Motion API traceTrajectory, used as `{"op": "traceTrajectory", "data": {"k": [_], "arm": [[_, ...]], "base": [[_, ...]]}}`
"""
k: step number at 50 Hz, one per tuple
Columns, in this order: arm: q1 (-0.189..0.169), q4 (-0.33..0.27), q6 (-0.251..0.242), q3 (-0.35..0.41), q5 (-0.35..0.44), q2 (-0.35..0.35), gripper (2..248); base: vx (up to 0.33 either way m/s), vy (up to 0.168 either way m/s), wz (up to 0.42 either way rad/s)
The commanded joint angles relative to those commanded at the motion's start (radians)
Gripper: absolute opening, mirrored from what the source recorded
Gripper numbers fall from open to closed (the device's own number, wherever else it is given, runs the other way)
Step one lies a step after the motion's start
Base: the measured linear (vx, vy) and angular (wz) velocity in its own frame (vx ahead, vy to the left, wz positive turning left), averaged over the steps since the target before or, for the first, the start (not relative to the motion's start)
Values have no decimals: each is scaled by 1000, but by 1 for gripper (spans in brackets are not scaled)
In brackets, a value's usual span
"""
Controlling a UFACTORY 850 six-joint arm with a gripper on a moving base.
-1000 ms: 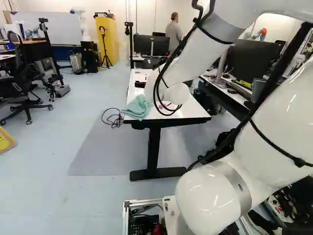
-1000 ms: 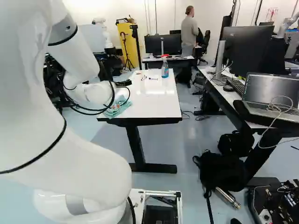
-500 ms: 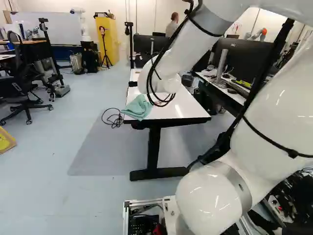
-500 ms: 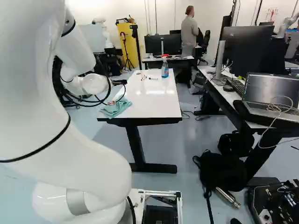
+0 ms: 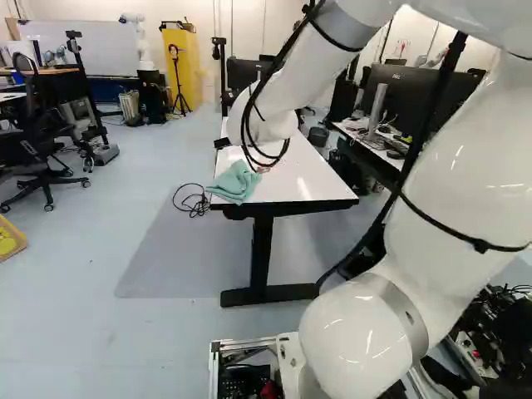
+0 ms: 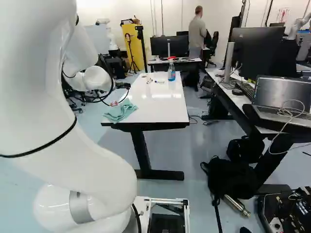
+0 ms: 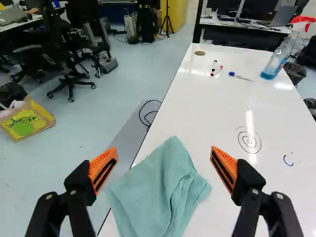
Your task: Clean the table with the green towel
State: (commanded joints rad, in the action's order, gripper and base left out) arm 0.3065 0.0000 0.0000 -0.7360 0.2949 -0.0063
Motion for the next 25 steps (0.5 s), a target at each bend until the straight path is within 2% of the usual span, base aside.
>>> {"op": "traceTrajectory", "data": {"k": [25], "arm": [[-6,0,0,-127,-222,-65,247]], "base": [[0,0,0]]}}
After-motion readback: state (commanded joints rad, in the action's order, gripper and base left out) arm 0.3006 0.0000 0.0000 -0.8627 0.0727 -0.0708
